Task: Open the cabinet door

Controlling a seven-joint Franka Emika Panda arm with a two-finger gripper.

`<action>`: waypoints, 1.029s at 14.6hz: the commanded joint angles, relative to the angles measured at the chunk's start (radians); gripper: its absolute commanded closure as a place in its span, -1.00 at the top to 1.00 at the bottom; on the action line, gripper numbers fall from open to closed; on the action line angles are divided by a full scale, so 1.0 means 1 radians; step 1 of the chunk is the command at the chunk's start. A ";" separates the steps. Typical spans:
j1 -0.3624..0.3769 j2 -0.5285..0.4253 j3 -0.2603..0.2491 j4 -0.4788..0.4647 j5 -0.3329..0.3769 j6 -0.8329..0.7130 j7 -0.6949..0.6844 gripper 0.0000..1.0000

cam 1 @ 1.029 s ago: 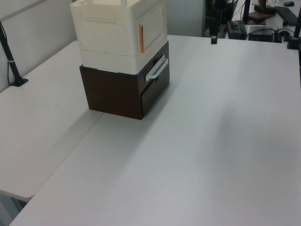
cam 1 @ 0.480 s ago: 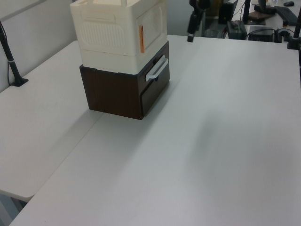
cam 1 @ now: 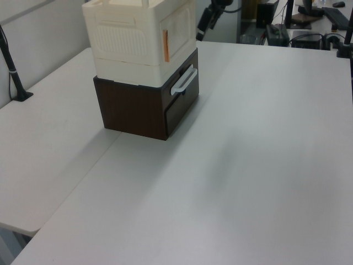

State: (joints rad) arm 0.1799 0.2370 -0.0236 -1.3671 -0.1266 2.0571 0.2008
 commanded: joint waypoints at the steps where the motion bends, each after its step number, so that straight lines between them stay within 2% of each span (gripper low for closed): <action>1: 0.012 0.102 -0.009 0.075 -0.051 0.110 0.086 1.00; 6: 0.024 0.140 -0.007 0.092 -0.079 0.260 0.123 1.00; 11: 0.053 0.165 -0.010 0.094 -0.114 0.273 0.126 1.00; 14: 0.055 0.173 -0.010 0.094 -0.137 0.317 0.126 0.68; 15: 0.055 0.173 -0.009 0.094 -0.149 0.328 0.127 0.64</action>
State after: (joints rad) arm 0.2229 0.3921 -0.0236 -1.2907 -0.2292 2.3377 0.2998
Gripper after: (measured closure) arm 0.048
